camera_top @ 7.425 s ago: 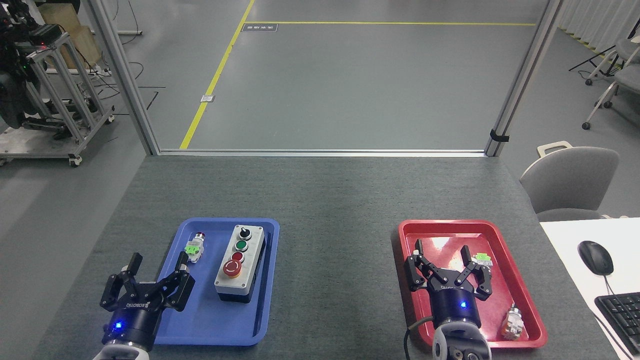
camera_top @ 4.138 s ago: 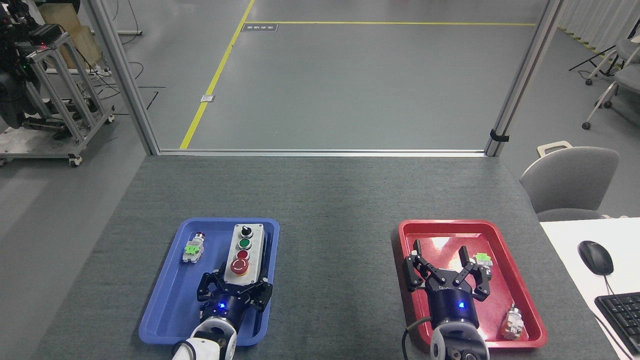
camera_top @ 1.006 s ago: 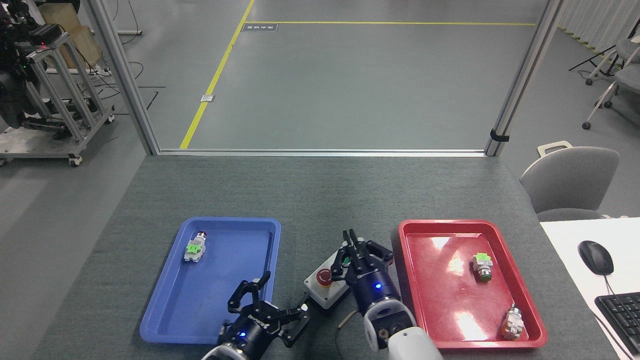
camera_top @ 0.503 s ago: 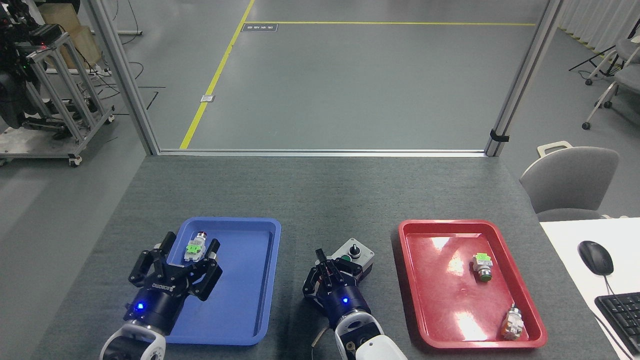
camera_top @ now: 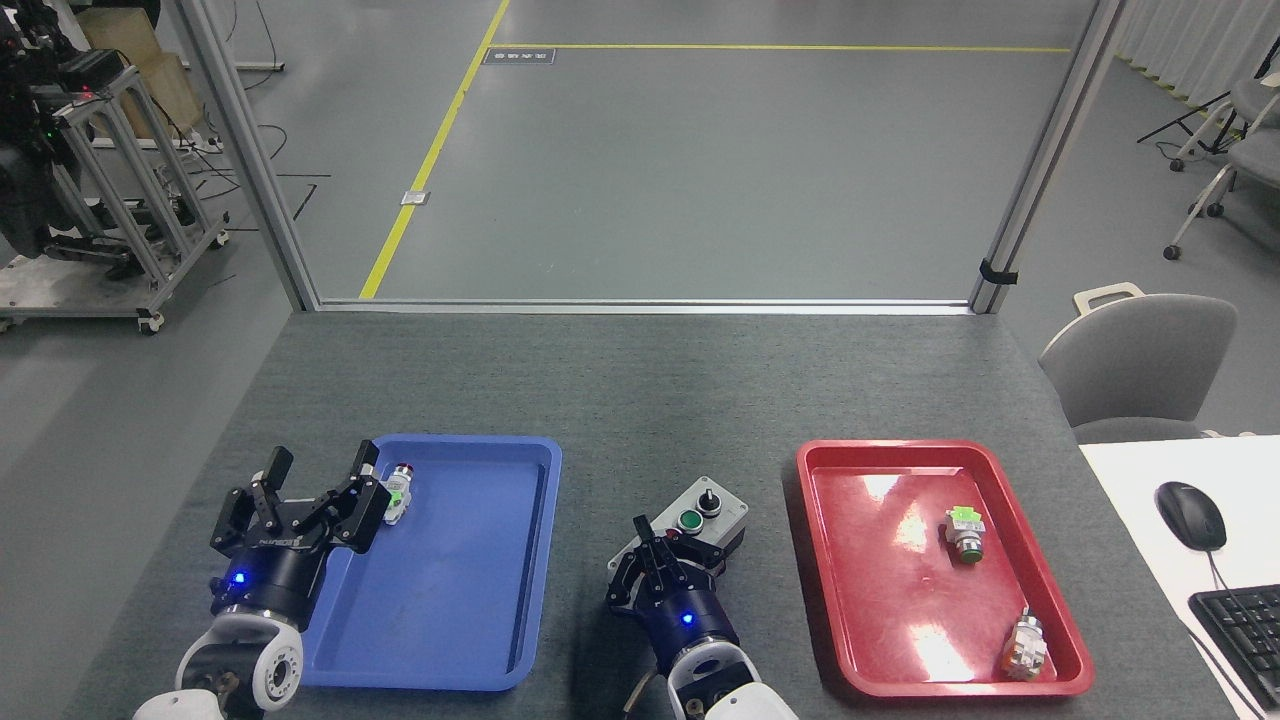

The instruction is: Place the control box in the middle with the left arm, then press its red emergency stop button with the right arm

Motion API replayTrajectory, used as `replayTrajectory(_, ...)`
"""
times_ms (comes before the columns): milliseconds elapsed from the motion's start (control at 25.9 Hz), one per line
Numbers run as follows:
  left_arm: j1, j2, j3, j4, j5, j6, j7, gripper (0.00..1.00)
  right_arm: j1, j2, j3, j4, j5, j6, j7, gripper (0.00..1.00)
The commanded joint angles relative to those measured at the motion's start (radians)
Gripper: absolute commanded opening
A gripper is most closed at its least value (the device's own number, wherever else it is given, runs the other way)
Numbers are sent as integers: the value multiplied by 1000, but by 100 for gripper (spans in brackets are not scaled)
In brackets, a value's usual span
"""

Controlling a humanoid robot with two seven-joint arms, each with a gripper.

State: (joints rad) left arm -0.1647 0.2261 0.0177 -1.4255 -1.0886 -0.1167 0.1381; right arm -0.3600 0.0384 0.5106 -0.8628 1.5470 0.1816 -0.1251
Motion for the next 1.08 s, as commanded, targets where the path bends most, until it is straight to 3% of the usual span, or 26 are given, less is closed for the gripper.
replayTrajectory(0,1,-4,7,3,1,2,6,99,10,-2,-14,-54,-7,16,44,14)
replayTrajectory(39,1,-10,7,3,1,2,0,99,12,-14,-33,-107,-11,41,33,53)
replayTrajectory(77,-1,-16,7,3,-1,2,-3,99,10,-21,-89,-143,-19,73,28,100)
replayTrajectory(232,-1,-16,7,3,-1,0,-5,99,21,-34,-259,-337,-38,55,32,100)
replayTrajectory(348,4,-14,7,0,-4,0,-5,99,55,-80,-346,-436,-39,59,32,100)
replayTrajectory(541,7,-14,7,-1,-4,0,-5,99,210,-95,-458,-568,-39,7,28,100)
replayTrajectory(696,7,-14,5,0,-5,0,-5,99,299,-115,-474,-605,-38,1,22,100)
replayTrajectory(1044,14,-14,4,0,-8,0,-3,99,291,-120,-475,-604,-39,-40,22,100)
